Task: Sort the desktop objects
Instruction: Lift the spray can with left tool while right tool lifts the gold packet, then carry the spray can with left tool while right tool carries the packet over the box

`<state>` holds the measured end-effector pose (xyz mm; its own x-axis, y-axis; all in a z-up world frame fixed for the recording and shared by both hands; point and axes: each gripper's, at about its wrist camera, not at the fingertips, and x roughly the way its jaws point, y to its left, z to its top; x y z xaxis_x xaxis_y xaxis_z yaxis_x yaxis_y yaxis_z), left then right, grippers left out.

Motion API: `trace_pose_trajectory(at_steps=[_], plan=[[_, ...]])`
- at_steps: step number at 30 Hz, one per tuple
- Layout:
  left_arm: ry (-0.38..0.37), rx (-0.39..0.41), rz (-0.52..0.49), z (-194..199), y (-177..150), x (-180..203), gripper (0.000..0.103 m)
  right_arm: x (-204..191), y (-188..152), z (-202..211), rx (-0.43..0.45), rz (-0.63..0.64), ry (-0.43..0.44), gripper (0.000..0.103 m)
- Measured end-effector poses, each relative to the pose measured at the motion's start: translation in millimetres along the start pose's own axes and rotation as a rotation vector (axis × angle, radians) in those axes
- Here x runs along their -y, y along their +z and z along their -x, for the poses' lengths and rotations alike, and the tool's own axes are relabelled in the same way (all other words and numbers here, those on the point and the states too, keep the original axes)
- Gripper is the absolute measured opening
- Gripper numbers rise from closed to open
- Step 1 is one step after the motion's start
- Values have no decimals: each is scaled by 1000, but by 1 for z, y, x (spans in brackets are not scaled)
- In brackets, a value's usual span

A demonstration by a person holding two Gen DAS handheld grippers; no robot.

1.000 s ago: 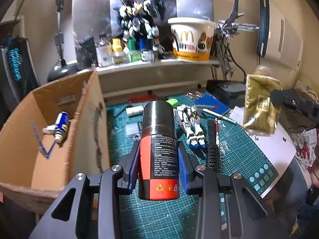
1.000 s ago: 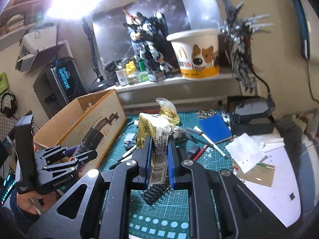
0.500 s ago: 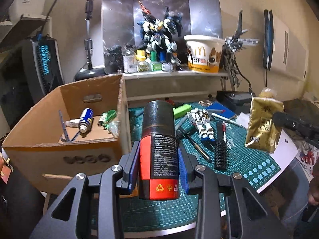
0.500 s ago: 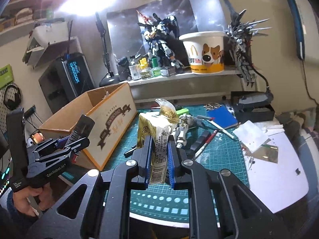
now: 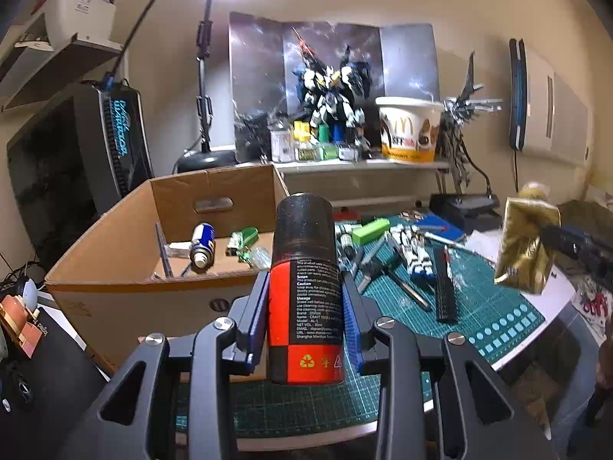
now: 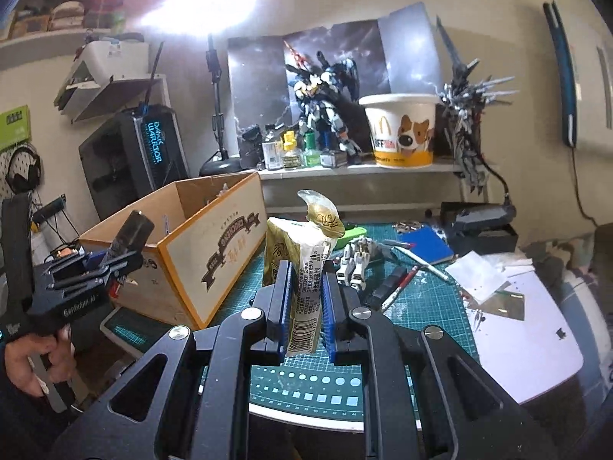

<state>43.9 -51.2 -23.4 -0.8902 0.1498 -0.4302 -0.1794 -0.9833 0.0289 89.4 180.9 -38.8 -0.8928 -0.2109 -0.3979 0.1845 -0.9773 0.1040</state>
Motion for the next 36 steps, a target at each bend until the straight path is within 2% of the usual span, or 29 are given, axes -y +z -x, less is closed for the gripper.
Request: trace_pose_trajectory(at_steps=[3, 8, 12, 23, 30, 36], plan=[[11, 19, 16, 6, 2, -5, 34, -8, -2, 7, 27, 15, -4, 14], [42, 65, 25, 16, 4, -11, 34, -15, -3, 25, 120, 39, -8, 14], [55, 65, 39, 18, 5, -19, 34, -18, -2, 34, 154, 46, -7, 14], [126, 82, 57, 28, 7, -37, 34, -13, -4, 18, 115, 39, -16, 14], [168, 103, 74, 36, 6, -52, 34, -14, -1, 18, 152, 32, -6, 14], [213, 96, 86, 42, 2, -65, 34, -25, 3, 8, 149, 56, 26, 14]])
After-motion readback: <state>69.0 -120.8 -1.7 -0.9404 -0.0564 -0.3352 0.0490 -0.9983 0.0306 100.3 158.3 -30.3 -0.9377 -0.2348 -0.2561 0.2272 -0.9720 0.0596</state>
